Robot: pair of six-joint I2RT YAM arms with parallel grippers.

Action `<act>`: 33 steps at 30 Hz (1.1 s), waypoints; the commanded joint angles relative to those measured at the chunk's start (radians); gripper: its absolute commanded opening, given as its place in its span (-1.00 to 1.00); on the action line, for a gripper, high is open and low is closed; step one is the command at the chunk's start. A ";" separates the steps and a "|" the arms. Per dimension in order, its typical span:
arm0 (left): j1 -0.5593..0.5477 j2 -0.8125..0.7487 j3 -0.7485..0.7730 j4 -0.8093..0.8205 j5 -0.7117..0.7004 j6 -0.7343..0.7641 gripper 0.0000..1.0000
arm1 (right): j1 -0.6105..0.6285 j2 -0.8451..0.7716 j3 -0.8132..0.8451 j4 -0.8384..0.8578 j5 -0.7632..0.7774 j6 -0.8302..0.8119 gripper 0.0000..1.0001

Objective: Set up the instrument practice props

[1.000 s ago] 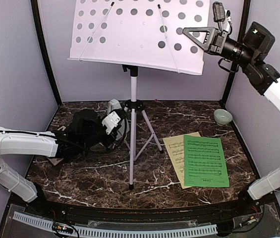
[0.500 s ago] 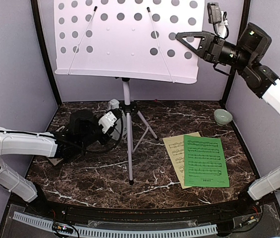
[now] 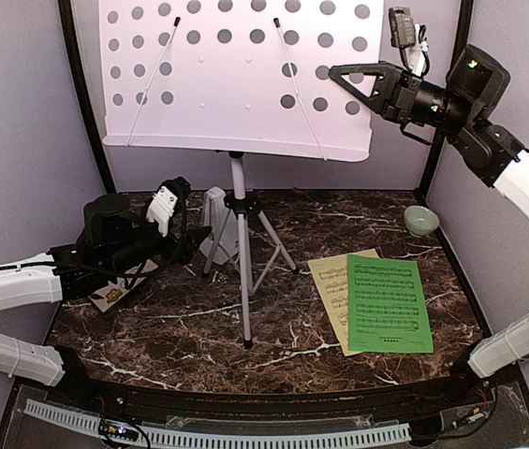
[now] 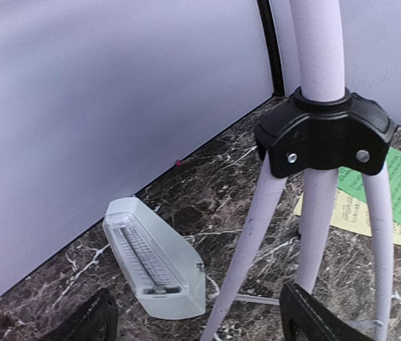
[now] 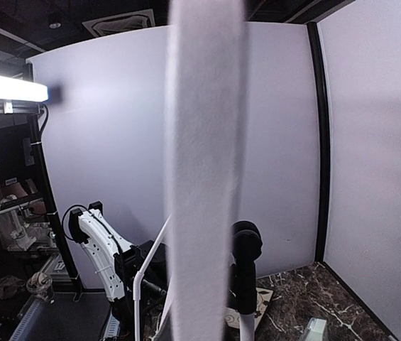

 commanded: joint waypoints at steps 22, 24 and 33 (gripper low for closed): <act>-0.012 0.072 0.131 0.034 0.224 -0.340 0.67 | 0.014 -0.044 -0.008 0.179 0.030 0.000 -1.00; -0.012 0.080 0.146 0.013 0.233 -0.327 0.67 | 0.014 -0.048 -0.007 0.172 0.035 -0.002 -1.00; -0.022 0.099 0.186 0.074 0.225 -0.355 0.68 | 0.015 -0.055 0.008 0.162 0.048 -0.017 -1.00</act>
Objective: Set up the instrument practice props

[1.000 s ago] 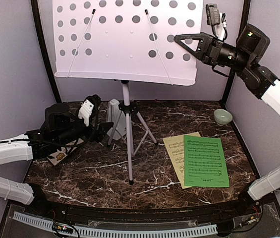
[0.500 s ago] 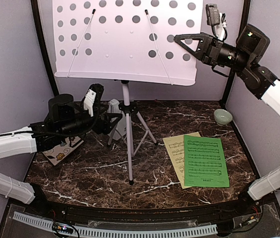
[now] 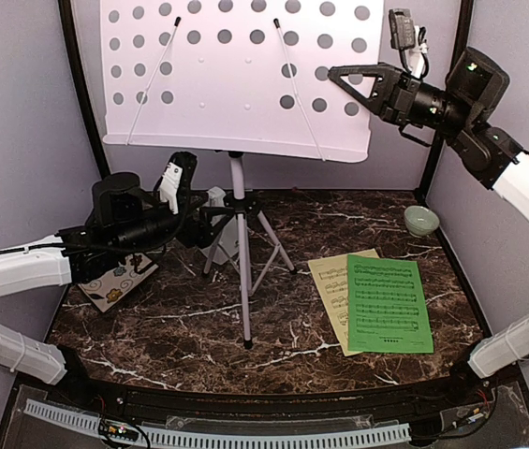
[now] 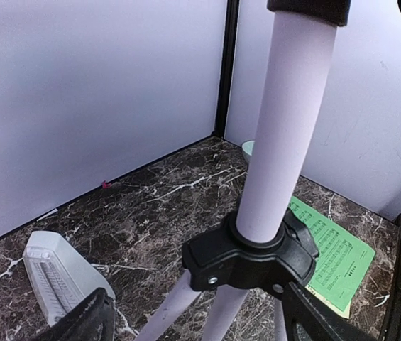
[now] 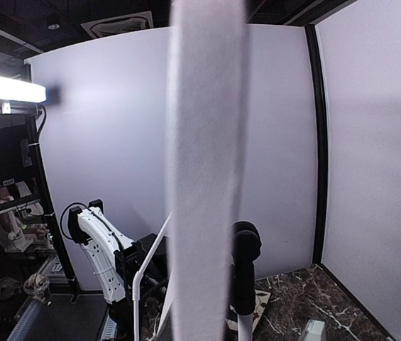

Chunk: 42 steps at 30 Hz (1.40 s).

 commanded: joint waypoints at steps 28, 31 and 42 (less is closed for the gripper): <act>-0.025 0.130 0.085 0.119 -0.072 -0.083 0.15 | 0.014 -0.038 0.048 0.274 0.055 0.058 -1.00; -0.025 0.100 0.057 0.070 -0.093 -0.088 0.14 | 0.014 -0.030 0.060 0.314 0.064 0.076 -1.00; -0.017 0.114 0.093 -0.091 -0.174 -0.053 0.35 | 0.015 -0.010 0.082 0.382 0.069 0.097 -1.00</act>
